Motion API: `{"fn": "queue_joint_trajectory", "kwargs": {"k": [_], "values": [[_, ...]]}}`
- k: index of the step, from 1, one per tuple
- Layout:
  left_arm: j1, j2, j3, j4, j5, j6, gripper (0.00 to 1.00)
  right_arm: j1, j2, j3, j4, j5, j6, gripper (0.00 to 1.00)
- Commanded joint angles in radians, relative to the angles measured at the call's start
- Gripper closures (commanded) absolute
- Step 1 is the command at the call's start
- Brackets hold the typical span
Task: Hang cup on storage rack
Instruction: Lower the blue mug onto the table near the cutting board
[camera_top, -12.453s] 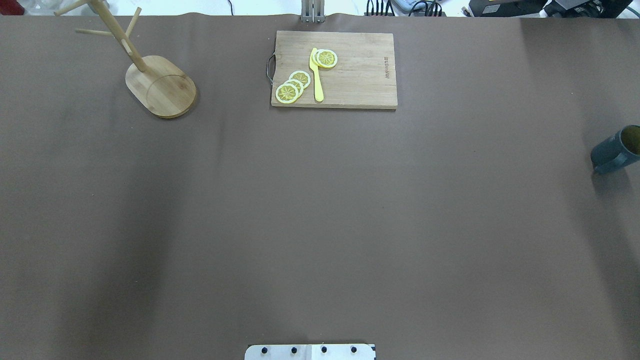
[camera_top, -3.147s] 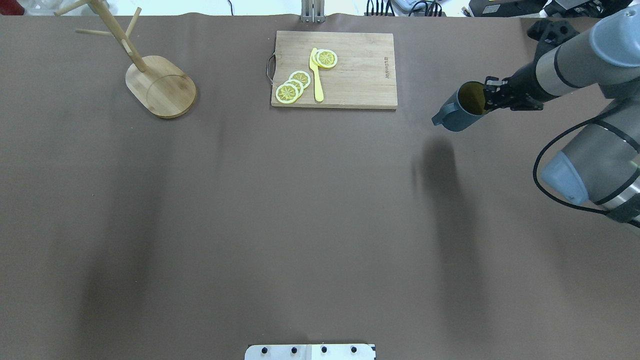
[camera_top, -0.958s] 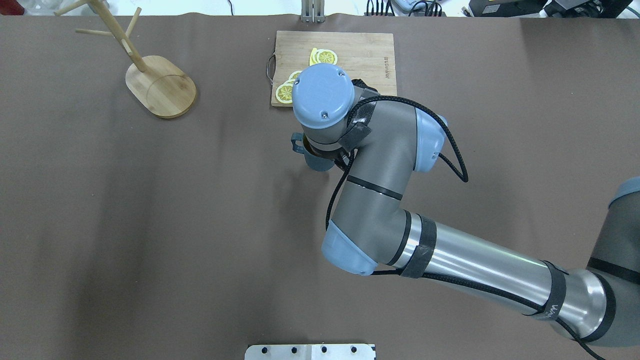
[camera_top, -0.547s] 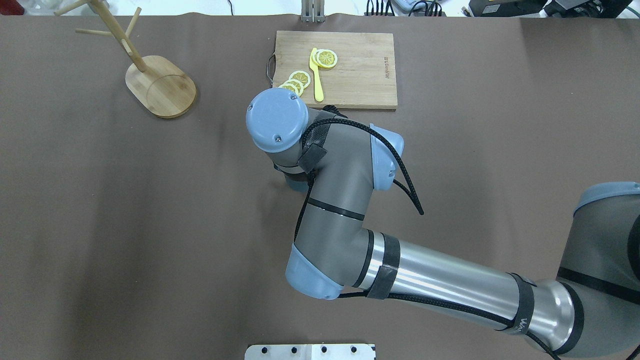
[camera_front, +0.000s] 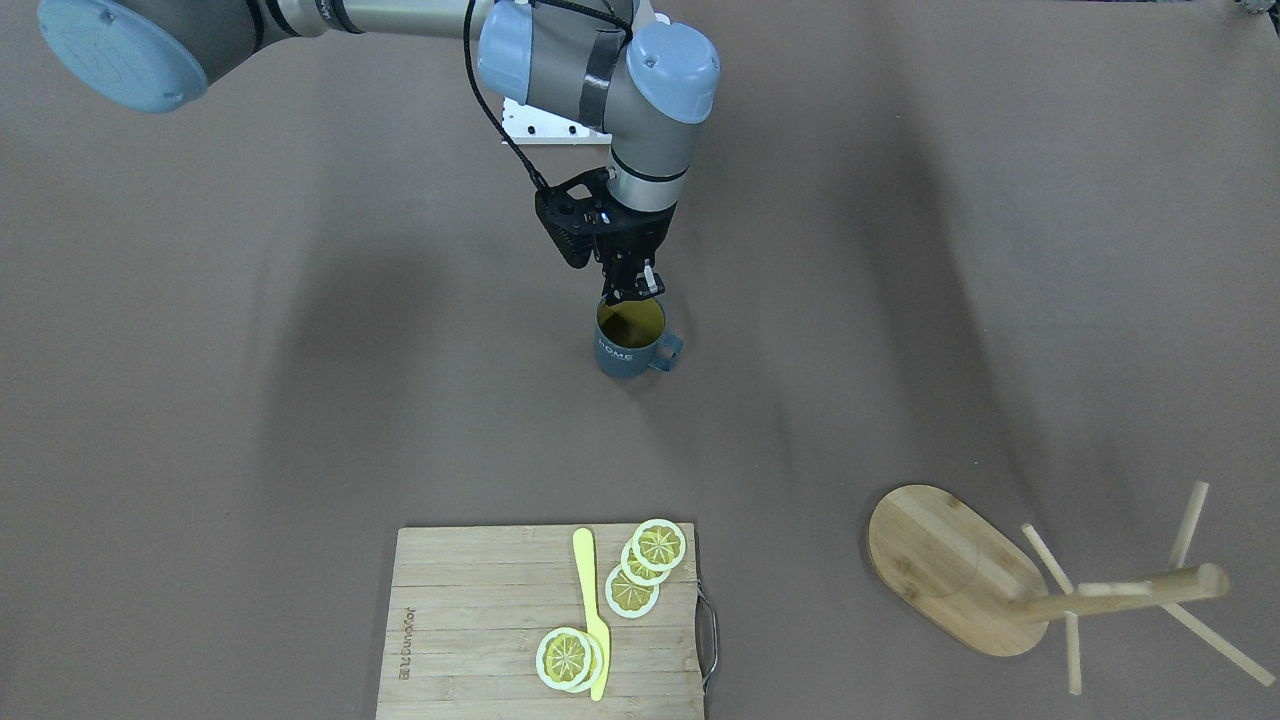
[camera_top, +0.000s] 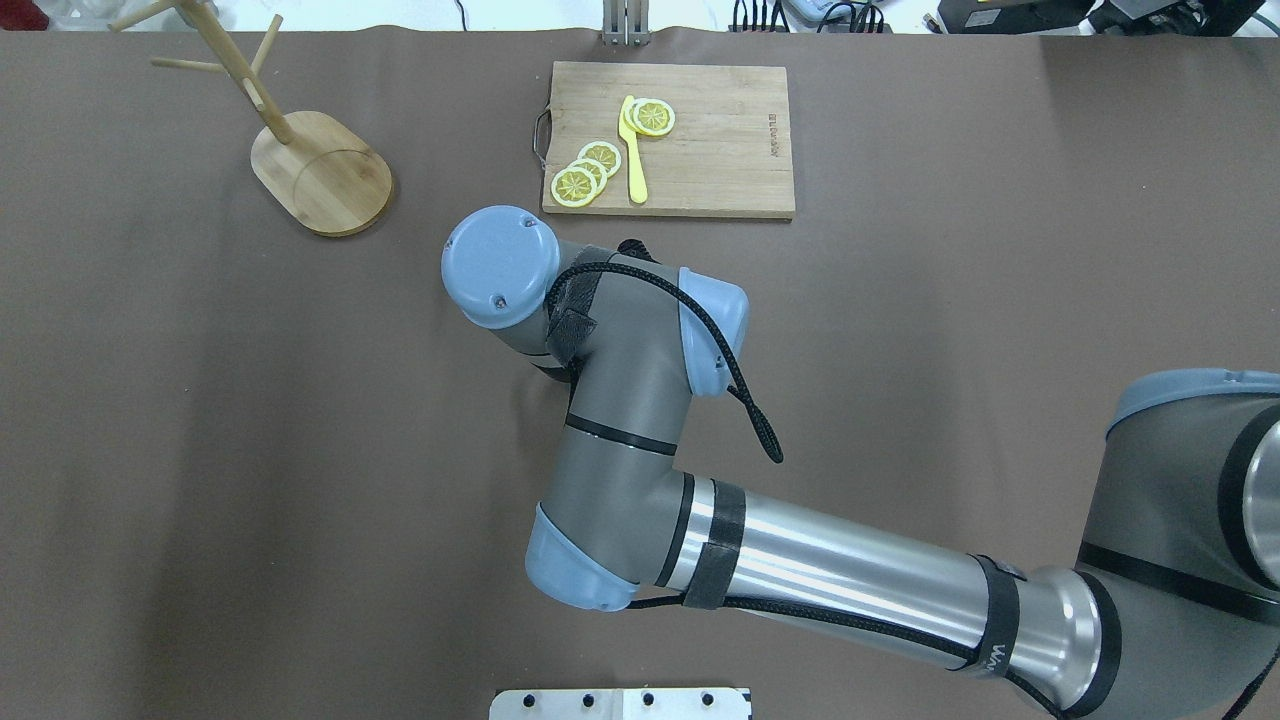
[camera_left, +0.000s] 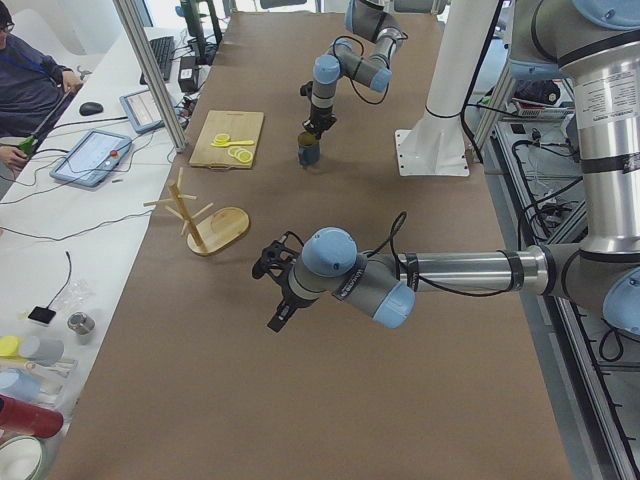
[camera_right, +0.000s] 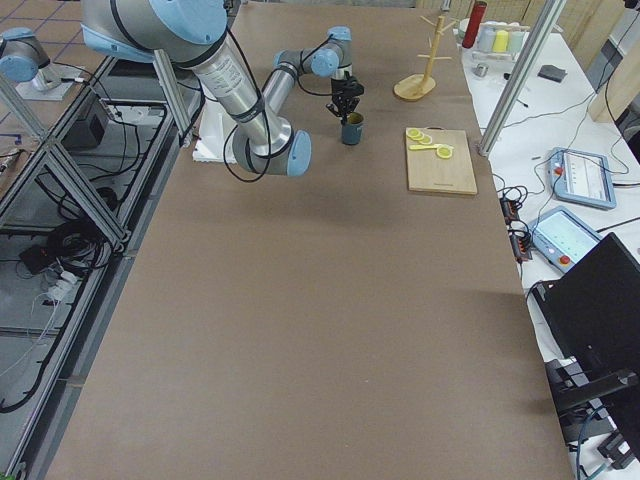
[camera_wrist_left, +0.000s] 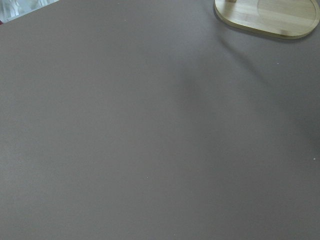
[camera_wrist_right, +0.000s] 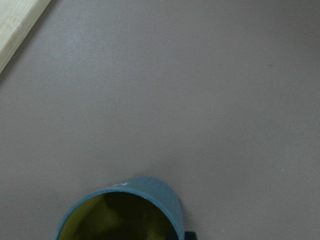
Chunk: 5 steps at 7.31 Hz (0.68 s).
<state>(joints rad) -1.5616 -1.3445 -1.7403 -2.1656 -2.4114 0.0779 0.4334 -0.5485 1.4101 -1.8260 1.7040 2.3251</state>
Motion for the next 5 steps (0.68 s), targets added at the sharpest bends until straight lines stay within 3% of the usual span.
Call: {"fn": "queue_joint_trajectory", "kwargs": {"k": [1,4,5], "values": [[0.000,0.001,-0.004,0.000,0.000,-0.001,0.00,0.002,0.012,-0.002,-0.002,-0.013,-0.050,0.00],[0.000,0.001,-0.004,0.000,0.000,-0.001,0.00,0.068,-0.014,0.084,-0.006,-0.004,-0.250,0.00],[0.000,-0.001,-0.007,0.000,-0.001,-0.004,0.00,0.097,-0.066,0.165,-0.006,0.003,-0.345,0.00]]}}
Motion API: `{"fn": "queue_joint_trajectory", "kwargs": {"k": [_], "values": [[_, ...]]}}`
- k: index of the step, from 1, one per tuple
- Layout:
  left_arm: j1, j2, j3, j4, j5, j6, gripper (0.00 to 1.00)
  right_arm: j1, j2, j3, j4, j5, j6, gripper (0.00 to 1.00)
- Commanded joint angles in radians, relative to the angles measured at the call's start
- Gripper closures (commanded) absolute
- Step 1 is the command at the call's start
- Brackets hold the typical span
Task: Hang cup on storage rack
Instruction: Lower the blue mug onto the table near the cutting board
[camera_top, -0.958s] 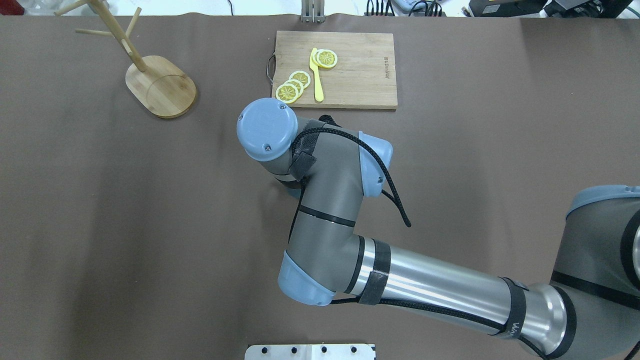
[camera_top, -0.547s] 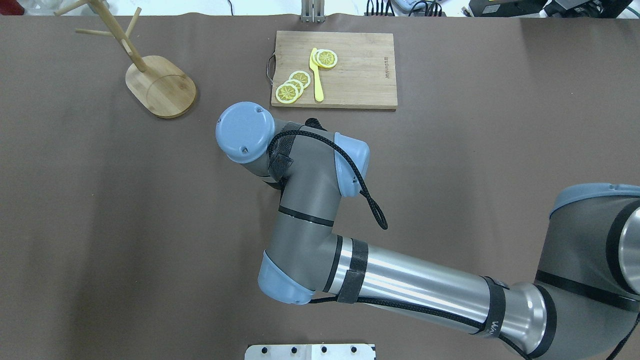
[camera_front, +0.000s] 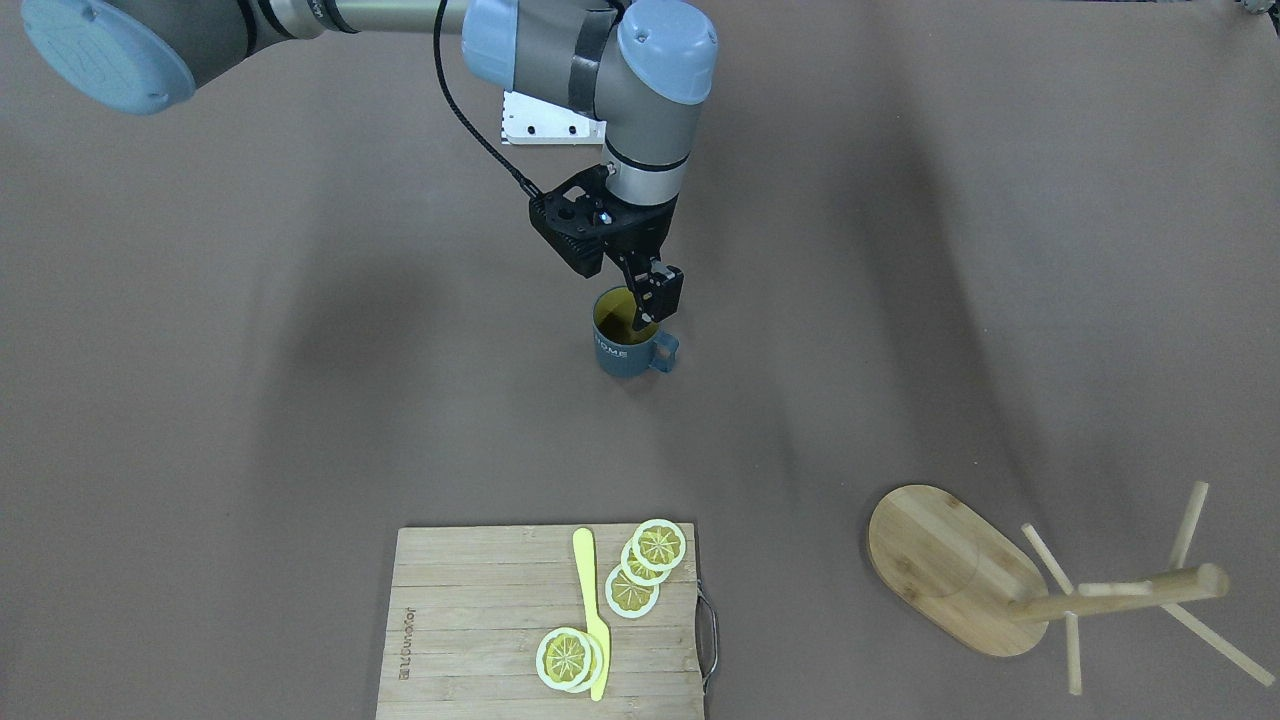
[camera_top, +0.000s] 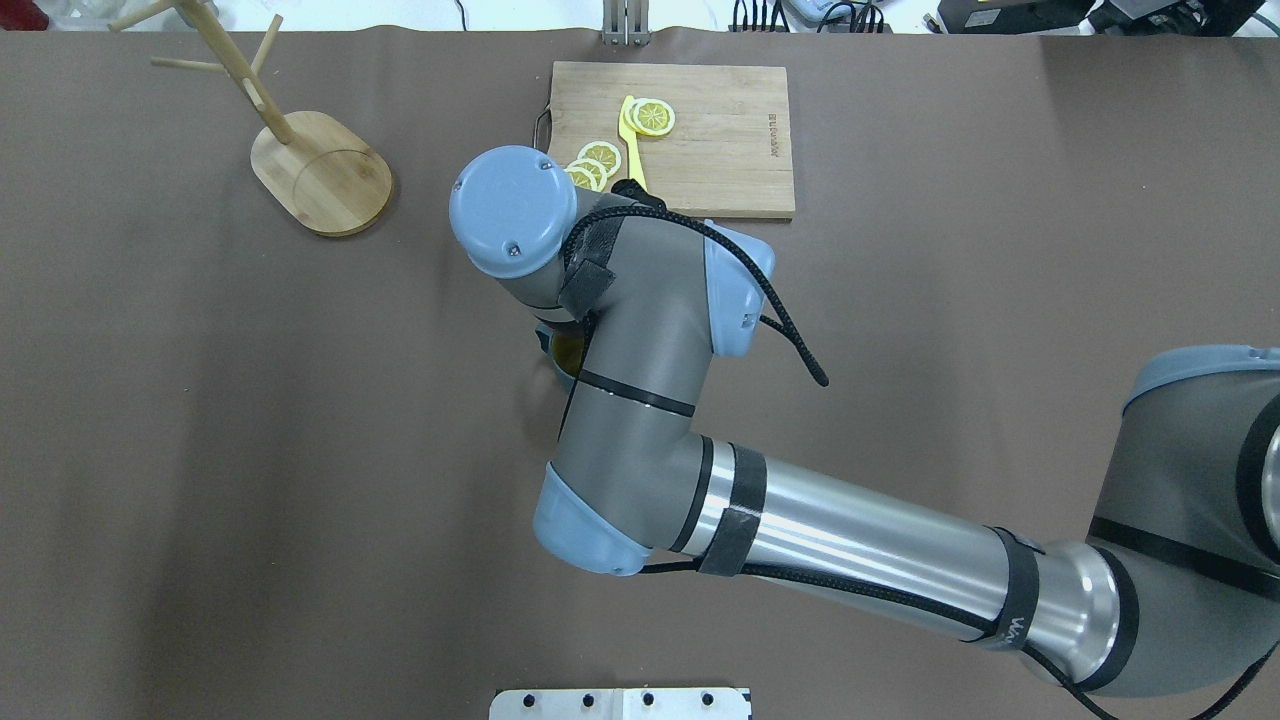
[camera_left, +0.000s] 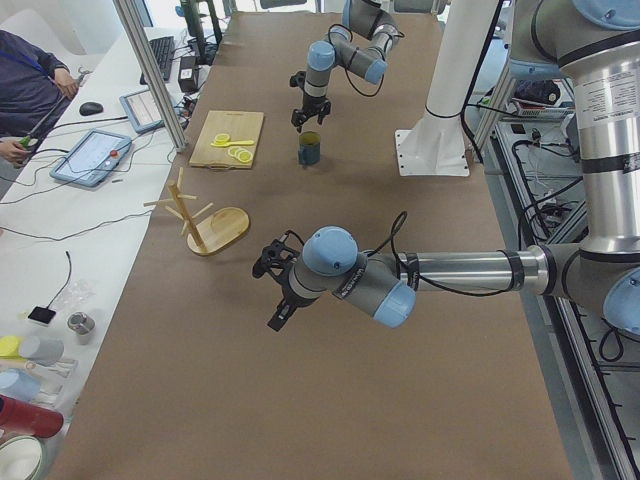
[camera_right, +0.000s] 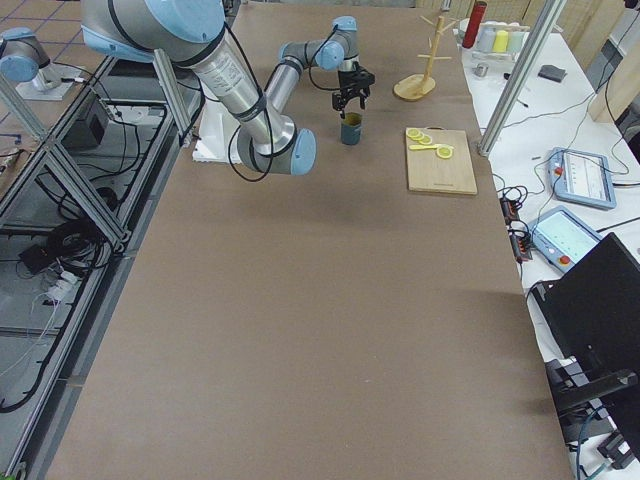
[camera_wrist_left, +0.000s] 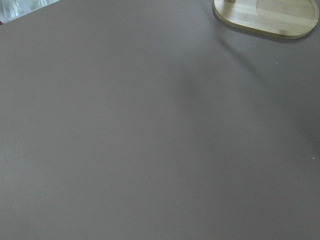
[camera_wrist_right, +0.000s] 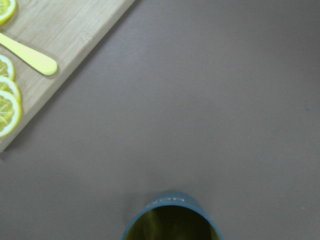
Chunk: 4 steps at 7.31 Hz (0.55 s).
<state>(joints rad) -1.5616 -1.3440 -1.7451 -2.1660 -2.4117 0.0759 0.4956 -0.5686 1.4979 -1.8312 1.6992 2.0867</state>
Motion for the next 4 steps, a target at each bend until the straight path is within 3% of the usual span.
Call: {"fn": "queue_joint_trajectory", "kwargs": {"k": [1,4], "values": [[0.002,-0.004,-0.007,-0.002,-0.001,-0.040,0.00,0.079,-0.112,0.144,0.001,0.042,-0.210,0.00],[0.006,-0.009,-0.004,-0.102,-0.004,-0.132,0.00,0.254,-0.232,0.186,0.015,0.186,-0.561,0.00]]}}
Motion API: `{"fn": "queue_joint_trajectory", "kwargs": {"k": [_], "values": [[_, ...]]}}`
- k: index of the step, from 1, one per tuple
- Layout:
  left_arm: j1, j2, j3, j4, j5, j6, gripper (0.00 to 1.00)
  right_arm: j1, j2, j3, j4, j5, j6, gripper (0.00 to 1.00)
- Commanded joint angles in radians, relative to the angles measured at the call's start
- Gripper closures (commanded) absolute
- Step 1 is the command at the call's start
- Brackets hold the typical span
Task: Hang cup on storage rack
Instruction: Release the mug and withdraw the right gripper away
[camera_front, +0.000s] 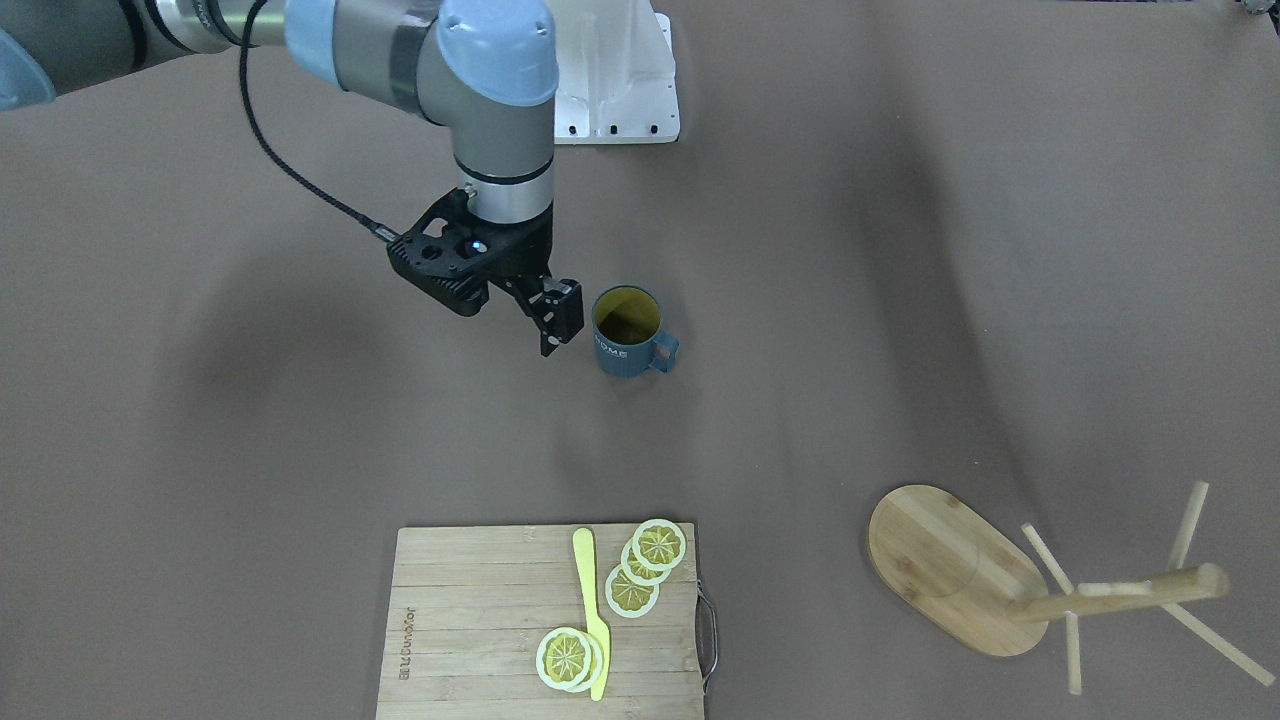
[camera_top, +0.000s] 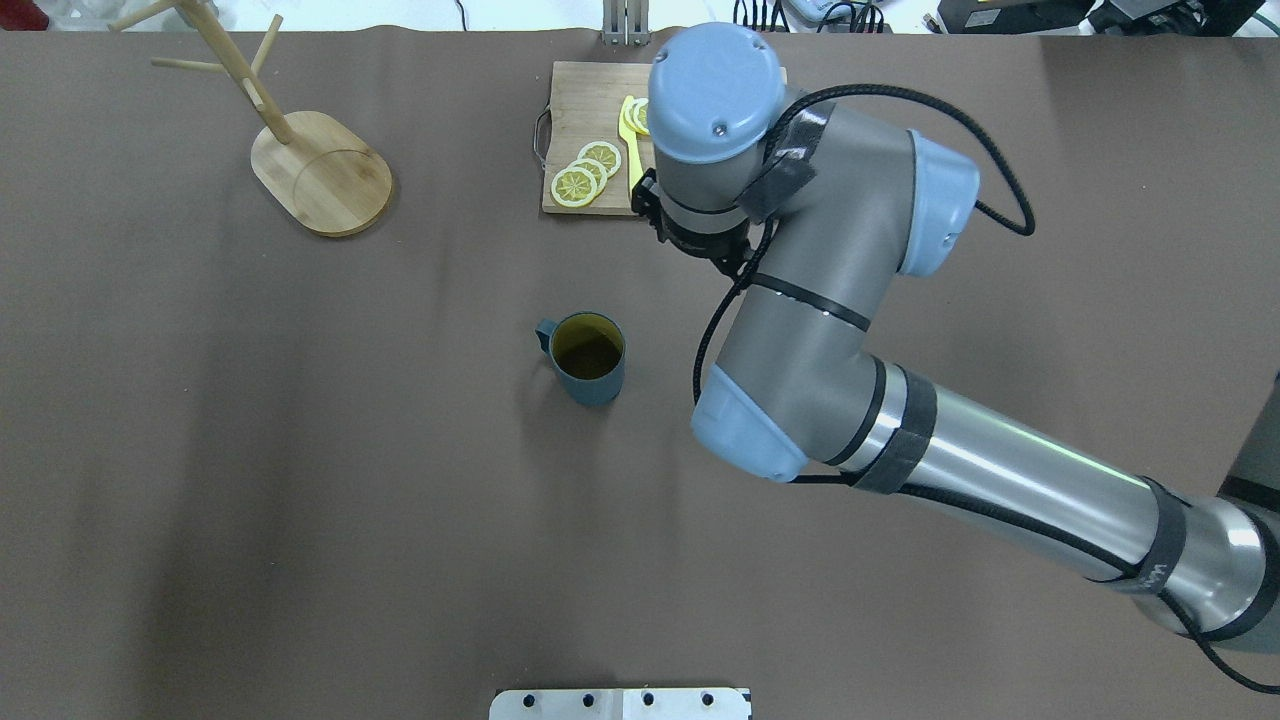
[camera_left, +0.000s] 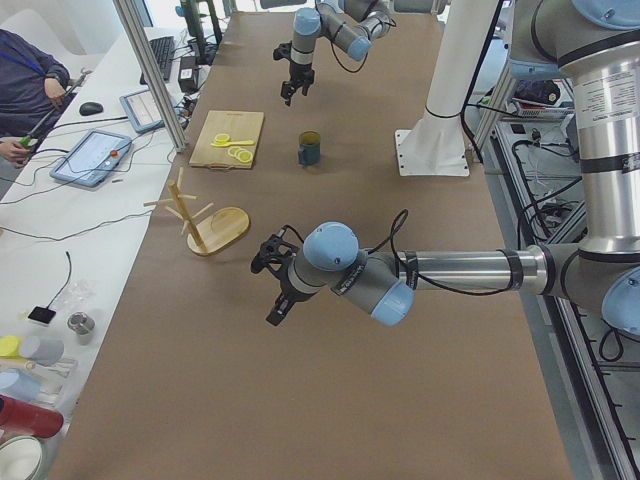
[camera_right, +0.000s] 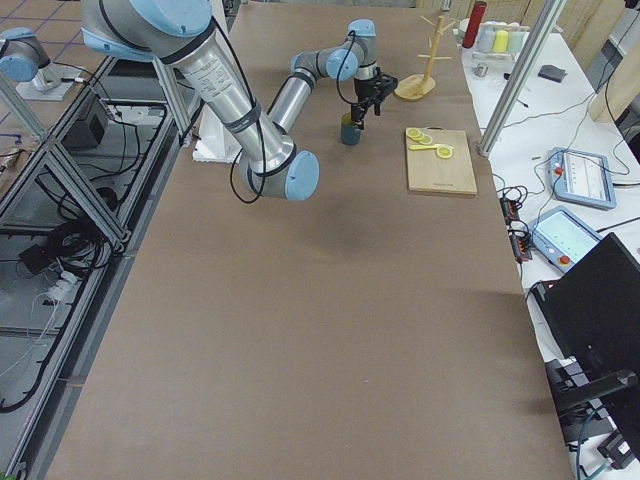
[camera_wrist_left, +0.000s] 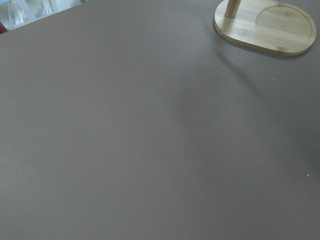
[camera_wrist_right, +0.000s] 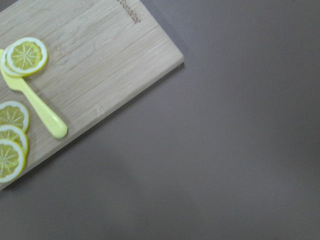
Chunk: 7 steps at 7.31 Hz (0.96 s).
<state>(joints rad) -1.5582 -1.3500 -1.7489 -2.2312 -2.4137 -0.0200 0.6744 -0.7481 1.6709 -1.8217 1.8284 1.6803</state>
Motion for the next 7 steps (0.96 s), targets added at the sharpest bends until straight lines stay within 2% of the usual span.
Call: {"fn": "queue_joint_trajectory", "kwargs": {"k": [1,3,4,6,7], "values": [[0.010,-0.020,0.000,-0.045,-0.075,-0.037,0.00,0.127,-0.109,0.024,0.025,0.096,-0.297,0.00],[0.050,-0.089,0.000,-0.051,-0.116,-0.035,0.00,0.244,-0.262,0.035,0.144,0.197,-0.553,0.00],[0.067,-0.101,0.000,-0.074,-0.114,-0.032,0.00,0.302,-0.317,0.035,0.160,0.241,-0.688,0.00],[0.099,-0.106,0.005,-0.105,-0.113,-0.037,0.00,0.390,-0.393,0.033,0.159,0.264,-0.911,0.00],[0.121,-0.119,0.006,-0.105,-0.108,-0.038,0.00,0.451,-0.445,0.033,0.160,0.320,-1.032,0.00]]}}
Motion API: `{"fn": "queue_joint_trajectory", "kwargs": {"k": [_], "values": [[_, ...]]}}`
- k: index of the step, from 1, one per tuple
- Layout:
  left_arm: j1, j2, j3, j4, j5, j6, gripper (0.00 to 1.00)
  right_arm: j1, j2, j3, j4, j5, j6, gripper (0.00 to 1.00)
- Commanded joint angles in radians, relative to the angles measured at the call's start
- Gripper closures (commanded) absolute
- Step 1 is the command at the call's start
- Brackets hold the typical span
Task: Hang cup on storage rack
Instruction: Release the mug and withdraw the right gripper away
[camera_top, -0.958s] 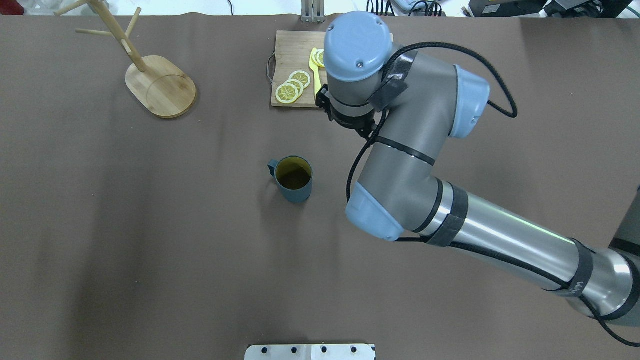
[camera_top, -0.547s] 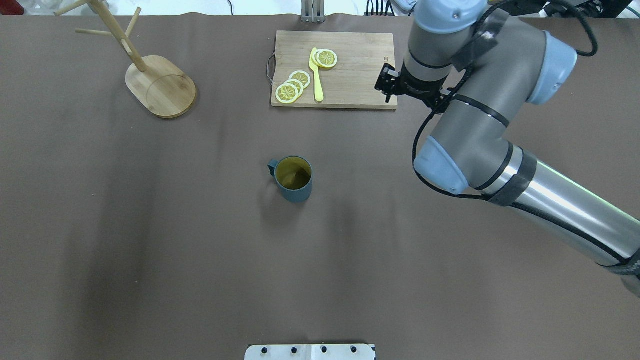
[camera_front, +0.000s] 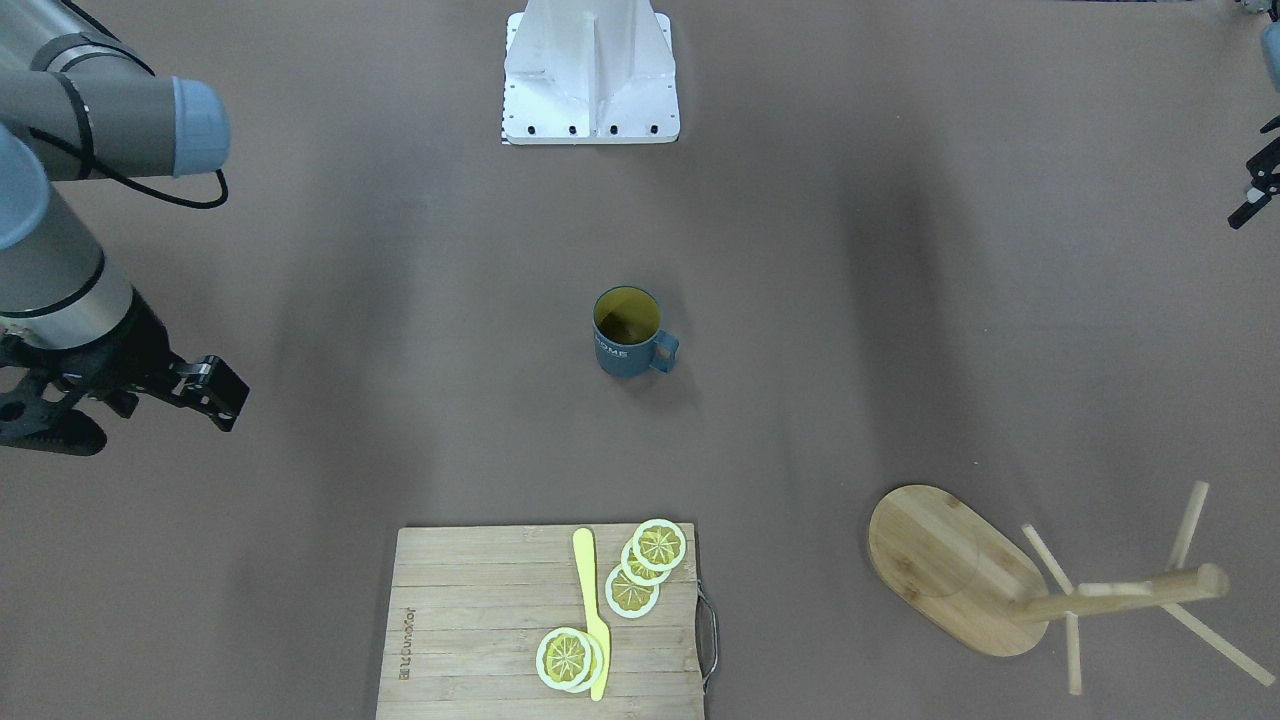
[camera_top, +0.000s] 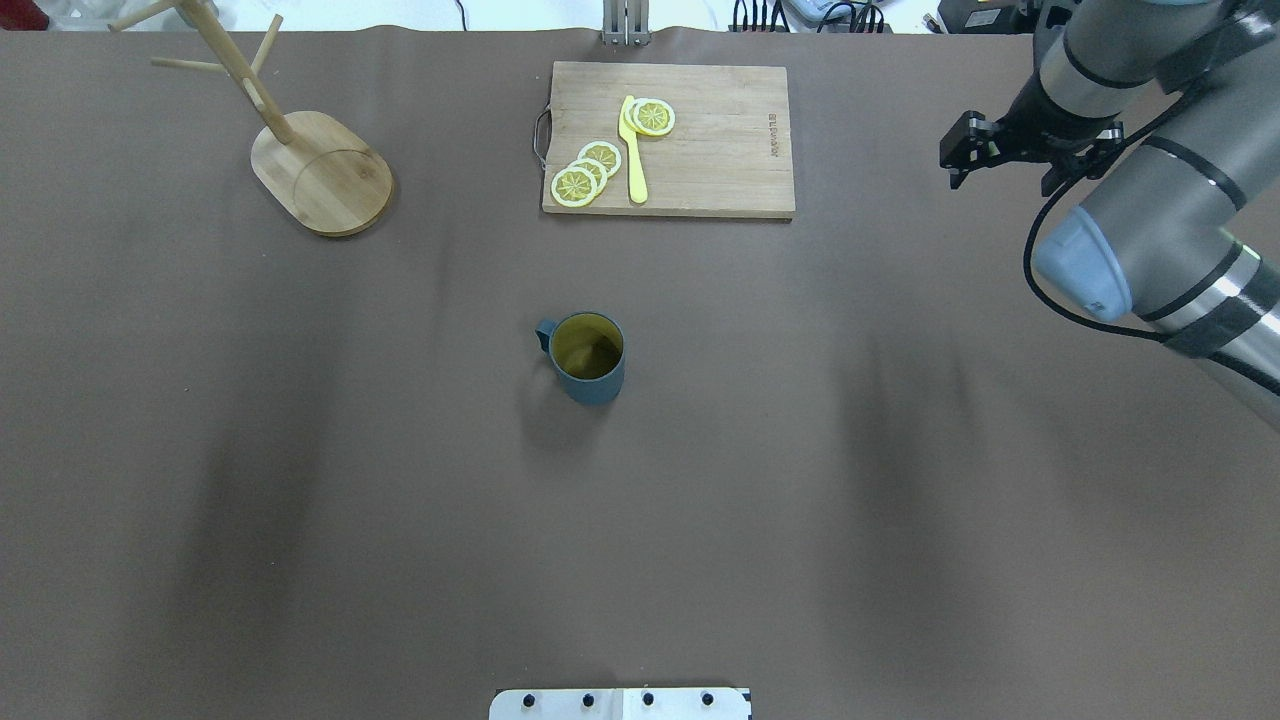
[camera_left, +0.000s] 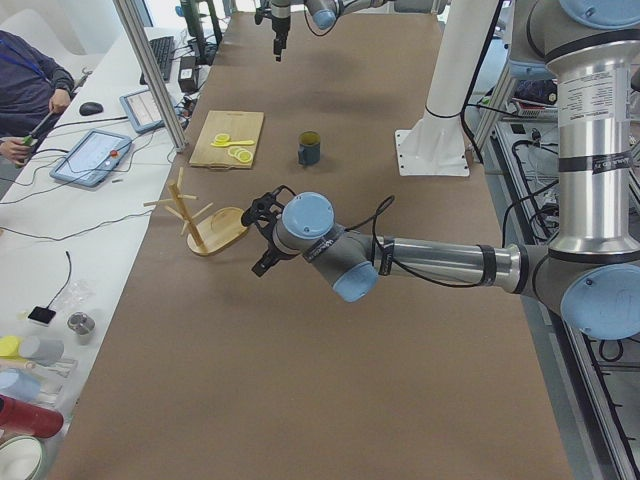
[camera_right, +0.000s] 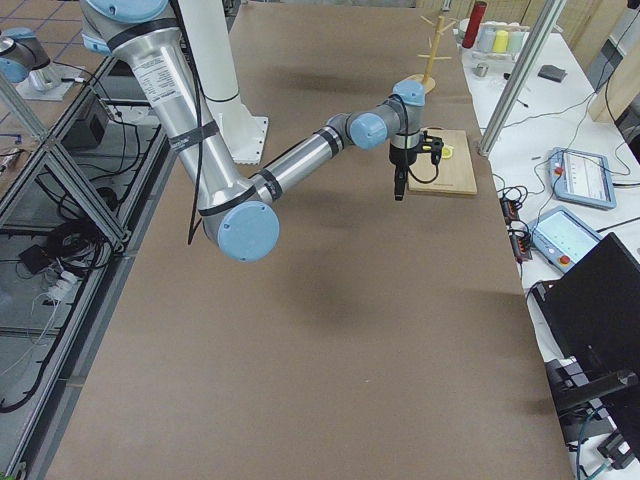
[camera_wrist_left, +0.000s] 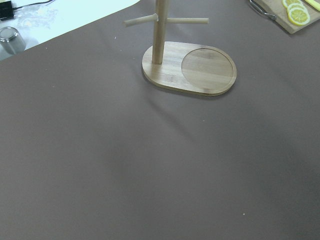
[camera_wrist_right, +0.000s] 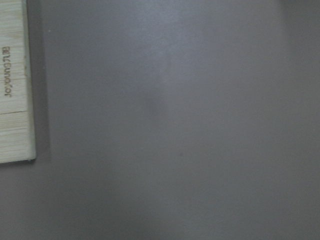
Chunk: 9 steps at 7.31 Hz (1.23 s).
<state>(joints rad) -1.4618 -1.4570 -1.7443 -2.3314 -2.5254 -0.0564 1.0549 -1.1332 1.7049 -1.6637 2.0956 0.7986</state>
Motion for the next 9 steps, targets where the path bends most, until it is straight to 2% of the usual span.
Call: {"fn": "queue_joint_trajectory", "kwargs": {"k": [1,3,5,6,8,9], "values": [[0.037,-0.031,0.005,0.000,0.007,-0.002,0.00,0.133,-0.121,0.001,0.002,0.079,-0.286,0.00],[0.076,-0.066,0.015,0.006,0.010,-0.003,0.00,0.270,-0.248,-0.002,0.002,0.127,-0.531,0.00],[0.112,-0.114,0.028,-0.006,0.011,-0.068,0.00,0.374,-0.357,-0.001,0.004,0.136,-0.730,0.00],[0.118,-0.129,0.028,-0.005,0.013,-0.069,0.00,0.429,-0.425,0.001,0.018,0.177,-0.834,0.00],[0.165,-0.141,0.023,-0.047,0.103,-0.109,0.00,0.459,-0.575,-0.008,0.183,0.187,-0.854,0.00],[0.226,-0.149,0.025,-0.131,0.164,-0.222,0.00,0.471,-0.608,-0.001,0.200,0.188,-0.849,0.00]]}}
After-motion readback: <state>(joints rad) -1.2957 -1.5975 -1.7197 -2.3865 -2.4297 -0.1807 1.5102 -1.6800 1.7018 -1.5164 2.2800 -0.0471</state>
